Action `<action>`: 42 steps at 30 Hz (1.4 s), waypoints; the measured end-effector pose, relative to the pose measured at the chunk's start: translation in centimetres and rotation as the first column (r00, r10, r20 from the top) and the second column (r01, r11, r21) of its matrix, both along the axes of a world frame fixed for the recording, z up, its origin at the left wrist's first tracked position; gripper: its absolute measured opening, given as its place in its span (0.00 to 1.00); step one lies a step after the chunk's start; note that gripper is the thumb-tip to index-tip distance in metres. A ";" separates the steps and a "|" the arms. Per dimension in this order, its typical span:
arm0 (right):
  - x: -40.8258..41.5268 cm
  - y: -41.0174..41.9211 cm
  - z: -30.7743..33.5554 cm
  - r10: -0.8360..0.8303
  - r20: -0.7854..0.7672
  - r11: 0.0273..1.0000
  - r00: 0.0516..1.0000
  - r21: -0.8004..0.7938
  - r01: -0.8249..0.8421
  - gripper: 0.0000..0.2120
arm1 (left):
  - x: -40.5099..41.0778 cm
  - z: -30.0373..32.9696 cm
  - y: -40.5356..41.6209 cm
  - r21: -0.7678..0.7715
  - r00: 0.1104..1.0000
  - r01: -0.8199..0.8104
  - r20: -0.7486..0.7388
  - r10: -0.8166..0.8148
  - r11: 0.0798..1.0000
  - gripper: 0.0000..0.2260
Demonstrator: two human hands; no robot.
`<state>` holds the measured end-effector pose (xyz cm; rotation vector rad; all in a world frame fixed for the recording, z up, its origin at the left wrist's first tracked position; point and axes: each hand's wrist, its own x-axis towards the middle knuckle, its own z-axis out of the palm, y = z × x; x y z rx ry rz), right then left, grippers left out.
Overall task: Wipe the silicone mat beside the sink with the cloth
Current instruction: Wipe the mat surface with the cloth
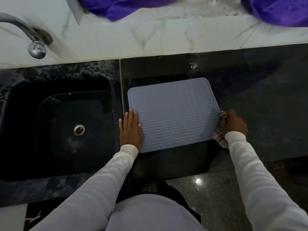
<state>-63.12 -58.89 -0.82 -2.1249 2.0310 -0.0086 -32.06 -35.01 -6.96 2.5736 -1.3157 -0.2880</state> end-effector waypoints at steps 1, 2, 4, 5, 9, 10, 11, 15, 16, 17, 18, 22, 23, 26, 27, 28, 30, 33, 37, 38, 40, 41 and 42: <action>0.1 0.0 0.0 -0.003 0.008 1.000 1.000 -0.003 0.003 0.13 | 0.0 0.0 0.0 0.001 1.000 0.000 0.001 0.000 1.000 0.25; 0.1 0.1 -0.1 -0.005 0.019 1.000 1.000 -0.006 0.005 0.13 | 0.0 0.1 -0.1 0.002 1.000 0.000 0.000 0.000 1.000 0.25; 0.4 0.3 0.0 -0.010 0.040 1.000 0.999 0.004 0.010 0.12 | 0.1 0.1 -0.1 0.008 1.000 0.003 0.004 -0.003 1.000 0.25; 0.7 0.5 0.2 -0.012 0.043 1.000 0.999 0.008 0.012 0.12 | 0.1 0.1 -0.2 0.011 1.000 0.002 0.007 -0.002 1.000 0.25; 1.2 2.0 1.2 0.053 0.067 0.998 0.996 -0.041 -0.050 0.15 | 0.1 0.2 -0.2 0.005 1.000 -0.003 -0.011 0.003 1.000 0.26; 1.6 2.6 1.5 0.103 0.095 0.992 0.990 -0.089 -0.095 0.16 | 0.2 0.3 -0.3 -0.002 1.000 0.000 -0.021 0.000 1.000 0.26; 2.3 3.4 1.9 0.153 0.121 0.982 0.981 -0.129 -0.138 0.15 | 0.4 0.5 -0.2 -0.019 0.999 0.003 -0.040 -0.004 1.000 0.26; 7.2 8.1 3.1 0.305 0.246 0.952 0.920 -0.100 -0.289 0.09 | 1.4 0.8 0.4 -0.103 0.994 0.017 -0.107 -0.028 0.994 0.24; 8.8 9.7 3.1 0.354 0.295 0.935 0.888 -0.090 -0.343 0.09 | 1.6 0.8 0.5 -0.109 0.993 0.020 -0.110 -0.032 0.994 0.24; 10.4 11.5 2.9 0.411 0.332 0.910 0.849 -0.096 -0.403 0.10 | 1.7 0.8 0.5 -0.108 0.993 0.020 -0.113 -0.032 0.994 0.24; 12.1 13.3 2.6 0.465 0.352 0.883 0.812 -0.112 -0.457 0.11 | 1.7 0.9 0.4 -0.102 0.993 0.017 -0.115 -0.029 0.995 0.24; 18.2 19.3 0.1 0.594 0.283 0.804 0.753 -0.158 -0.574 0.09 | 1.0 0.8 0.2 -0.057 0.995 0.007 -0.095 -0.012 0.998 0.23; 19.0 20.2 -0.5 0.609 0.240 0.793 0.756 -0.151 -0.590 0.08 | 1.0 0.6 0.2 -0.040 0.996 0.009 -0.084 -0.012 0.999 0.23; 19.2 20.7 -1.9 0.621 0.149 0.784 0.770 -0.130 -0.607 0.09 | 0.9 0.3 0.4 -0.011 0.999 0.022 -0.044 -0.023 1.000 0.23; 18.8 20.5 -2.1 0.626 0.116 0.779 0.771 -0.142 -0.611 0.09 | 1.0 0.2 0.4 -0.009 0.999 0.026 -0.040 -0.026 1.000 0.24; 18.3 20.2 -2.1 0.629 0.097 0.776 0.772 -0.153 -0.612 0.10 | 1.0 0.2 0.4 -0.011 0.999 0.028 -0.042 -0.029 1.000 0.24; 17.3 19.1 -1.9 0.615 0.084 0.785 0.784 -0.164 -0.598 0.12 | 1.1 0.3 0.4 -0.017 0.998 0.035 -0.043 -0.035 0.999 0.24; 15.1 16.8 -1.9 0.561 0.079 0.825 0.824 -0.136 -0.548 0.12 | 1.3 0.2 0.4 -0.014 0.998 0.048 -0.042 -0.048 0.999 0.24; 10.4 12.3 -1.2 0.476 0.085 0.879 0.876 -0.090 -0.469 0.13 | 1.4 0.2 0.6 -0.007 0.998 0.056 -0.033 -0.056 0.998 0.24; 9.2 11.2 -1.1 0.453 0.073 0.891 0.888 -0.064 -0.450 0.13 | 1.4 0.2 0.6 -0.008 0.998 0.059 -0.032 -0.060 0.998 0.24; 6.7 9.1 -1.0 0.421 0.036 0.907 0.907 -0.025 -0.420 0.14 | 1.4 0.3 0.7 -0.016 0.997 0.065 -0.028 -0.066 0.998 0.24; 5.7 8.2 -1.0 0.406 0.019 0.914 0.914 -0.023 -0.405 0.14 | 1.4 0.3 0.7 -0.017 0.997 0.066 -0.028 -0.066 0.998 0.24; 4.7 7.4 -0.9 0.389 0.005 0.921 0.921 -0.029 -0.389 0.15 | 1.3 0.3 0.7 -0.014 0.998 0.064 -0.027 -0.064 0.998 0.24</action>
